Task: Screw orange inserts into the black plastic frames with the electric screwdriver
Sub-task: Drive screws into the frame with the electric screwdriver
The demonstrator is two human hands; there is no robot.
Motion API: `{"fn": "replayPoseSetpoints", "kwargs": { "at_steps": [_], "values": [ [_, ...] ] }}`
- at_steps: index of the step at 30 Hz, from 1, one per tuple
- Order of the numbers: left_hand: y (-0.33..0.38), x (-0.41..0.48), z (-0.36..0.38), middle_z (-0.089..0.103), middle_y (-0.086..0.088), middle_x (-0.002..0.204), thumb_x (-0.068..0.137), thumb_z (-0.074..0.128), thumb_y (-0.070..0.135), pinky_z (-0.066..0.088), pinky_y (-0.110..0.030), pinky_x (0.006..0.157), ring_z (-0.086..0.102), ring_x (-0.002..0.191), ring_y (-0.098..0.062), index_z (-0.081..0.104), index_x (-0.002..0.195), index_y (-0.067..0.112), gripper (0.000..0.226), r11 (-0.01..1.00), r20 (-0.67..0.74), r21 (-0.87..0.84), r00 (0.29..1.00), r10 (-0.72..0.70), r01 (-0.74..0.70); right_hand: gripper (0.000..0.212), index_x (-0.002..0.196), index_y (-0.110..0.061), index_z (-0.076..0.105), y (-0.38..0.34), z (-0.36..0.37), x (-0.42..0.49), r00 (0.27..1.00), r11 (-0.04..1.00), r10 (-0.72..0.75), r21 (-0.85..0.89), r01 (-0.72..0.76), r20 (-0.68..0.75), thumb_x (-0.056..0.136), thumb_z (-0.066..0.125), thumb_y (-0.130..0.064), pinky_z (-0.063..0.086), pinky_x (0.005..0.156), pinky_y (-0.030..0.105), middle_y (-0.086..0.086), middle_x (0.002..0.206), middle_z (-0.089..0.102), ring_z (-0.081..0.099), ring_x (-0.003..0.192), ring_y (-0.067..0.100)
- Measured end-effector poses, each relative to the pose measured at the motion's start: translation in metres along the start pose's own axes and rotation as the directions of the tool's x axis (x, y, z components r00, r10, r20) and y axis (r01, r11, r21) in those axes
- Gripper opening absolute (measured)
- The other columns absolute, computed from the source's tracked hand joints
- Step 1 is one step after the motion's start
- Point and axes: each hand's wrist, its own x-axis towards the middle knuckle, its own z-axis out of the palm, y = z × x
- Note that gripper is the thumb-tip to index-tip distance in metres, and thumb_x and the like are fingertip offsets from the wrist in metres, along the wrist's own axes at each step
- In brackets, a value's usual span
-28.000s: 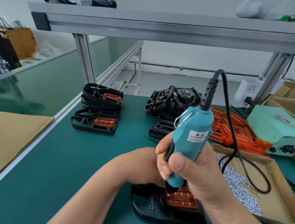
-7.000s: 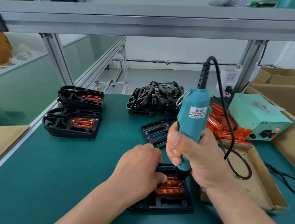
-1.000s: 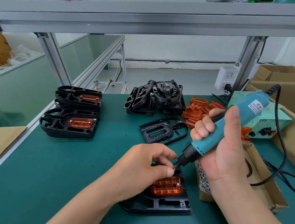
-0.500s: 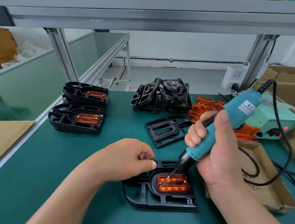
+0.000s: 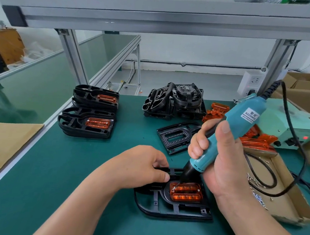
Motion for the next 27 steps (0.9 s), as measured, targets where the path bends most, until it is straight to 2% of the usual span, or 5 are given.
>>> {"fn": "replayPoseSetpoints", "kwargs": {
  "at_steps": [10, 12, 17, 20, 27],
  "values": [
    [0.002, 0.0, 0.001, 0.07, 0.013, 0.096, 0.089, 0.077, 0.044, 0.055, -0.03, 0.083, 0.067, 0.09, -0.009, 0.075, 0.106, 0.033, 0.02, 1.0, 0.002, -0.018, 1.0, -0.002, 0.002, 0.056, 0.096, -0.014, 0.064, -0.002, 0.016, 0.005, 0.988, 0.993, 0.073, -0.098, -0.06, 0.135, 0.076, 0.089, -0.06, 0.042, 0.054, 0.031, 0.007, 0.067, 0.05, 0.048, 0.055, 0.02],
    [0.0, 0.002, 0.002, 0.067, 0.015, 0.088, 0.089, 0.077, 0.043, 0.052, -0.028, 0.077, 0.065, 0.083, -0.006, 0.072, 0.093, 0.039, 0.008, 0.999, -0.003, -0.03, 1.0, -0.012, 0.012, 0.056, 0.096, -0.013, 0.064, -0.002, 0.024, 0.007, 0.979, 0.986, 0.1, -0.152, -0.074, 0.175, 0.077, 0.088, -0.06, 0.042, 0.055, 0.032, 0.009, 0.067, 0.05, 0.047, 0.056, 0.023],
    [0.002, -0.001, 0.002, 0.055, 0.019, 0.059, 0.087, 0.076, 0.039, 0.037, -0.014, 0.052, 0.051, 0.055, 0.001, 0.061, 0.065, 0.046, 0.027, 1.0, -0.017, -0.03, 1.0, -0.004, 0.003, 0.064, 0.096, -0.003, 0.06, 0.002, 0.04, 0.012, 0.96, 0.962, 0.155, -0.258, -0.092, 0.235, 0.079, 0.087, -0.059, 0.044, 0.054, 0.031, 0.011, 0.068, 0.05, 0.048, 0.055, 0.023],
    [0.003, -0.003, 0.002, 0.065, -0.005, 0.078, 0.083, 0.075, 0.039, 0.049, -0.032, 0.063, 0.056, 0.064, -0.013, 0.058, 0.08, 0.017, 0.028, 0.999, -0.023, -0.026, 0.999, -0.028, 0.027, 0.069, 0.095, 0.003, 0.056, 0.005, 0.046, 0.013, 0.948, 0.95, 0.173, -0.299, -0.089, 0.268, 0.081, 0.085, -0.058, 0.042, 0.053, 0.034, 0.014, 0.066, 0.048, 0.046, 0.054, 0.025],
    [0.004, -0.002, 0.002, 0.065, -0.012, 0.086, 0.084, 0.071, 0.032, 0.056, -0.049, 0.075, 0.062, 0.082, -0.031, 0.057, 0.086, 0.011, 0.026, 0.999, -0.019, -0.032, 1.0, 0.003, -0.004, 0.057, 0.087, -0.002, 0.059, 0.009, 0.049, 0.013, 0.928, 0.935, 0.191, -0.348, -0.073, 0.318, 0.085, 0.083, -0.053, 0.039, 0.054, 0.034, 0.021, 0.064, 0.041, 0.041, 0.054, 0.026]
  ]
}}
